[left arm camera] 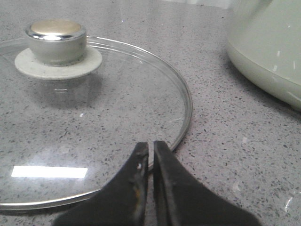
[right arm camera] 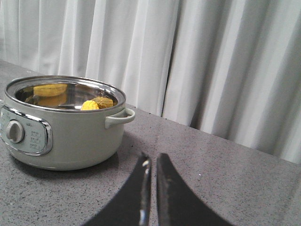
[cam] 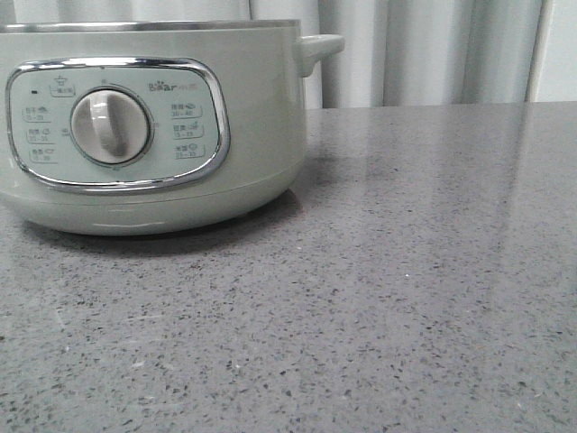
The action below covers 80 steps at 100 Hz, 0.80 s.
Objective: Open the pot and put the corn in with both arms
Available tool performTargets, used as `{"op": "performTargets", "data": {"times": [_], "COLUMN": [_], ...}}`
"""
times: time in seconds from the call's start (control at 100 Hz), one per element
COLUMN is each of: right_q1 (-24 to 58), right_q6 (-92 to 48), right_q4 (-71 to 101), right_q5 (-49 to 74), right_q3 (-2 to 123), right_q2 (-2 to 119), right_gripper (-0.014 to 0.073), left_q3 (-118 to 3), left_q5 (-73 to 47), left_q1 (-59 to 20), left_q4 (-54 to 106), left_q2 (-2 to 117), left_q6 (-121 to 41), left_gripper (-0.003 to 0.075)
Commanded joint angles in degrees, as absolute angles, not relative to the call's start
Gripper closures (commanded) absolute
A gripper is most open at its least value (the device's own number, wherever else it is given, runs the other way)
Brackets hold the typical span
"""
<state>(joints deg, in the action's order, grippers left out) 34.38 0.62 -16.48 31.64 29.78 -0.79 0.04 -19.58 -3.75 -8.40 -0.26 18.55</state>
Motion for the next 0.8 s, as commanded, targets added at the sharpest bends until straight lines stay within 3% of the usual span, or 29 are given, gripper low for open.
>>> {"op": "performTargets", "data": {"times": [0.0,0.21,0.32,0.53,0.79], "right_q1": [34.3,31.6,25.3,10.3,-0.9], "right_q6": [0.5,1.9,9.8,10.1,10.1], "right_q4": [-17.8,-23.5,-21.0,-10.8,-9.8], "right_q5": [27.3,36.3,29.7,13.5,15.5], "right_q3": [31.1,27.0,19.4,4.9,-2.2], "right_q2": [-1.1,-1.2,-1.2,-1.2,-1.3], "right_gripper": [0.0644,0.0644,0.0644,0.0645,0.0644], "left_q3": [1.6,1.6,1.6,1.6,1.6], "left_q5": [-18.3,-18.3,-18.3,-18.3,-18.3], "left_q1": [-4.1,-4.1,-4.1,-4.1,-4.1], "left_q4": [-8.7,-8.7,-8.7,-8.7,-8.7], "left_q2": [-2.1,-2.1,-2.1,-2.1,-2.1], "left_q6": [19.1,19.1,19.1,19.1,19.1], "left_gripper": [0.0738,0.0738,0.0738,0.0738,0.0738]}}
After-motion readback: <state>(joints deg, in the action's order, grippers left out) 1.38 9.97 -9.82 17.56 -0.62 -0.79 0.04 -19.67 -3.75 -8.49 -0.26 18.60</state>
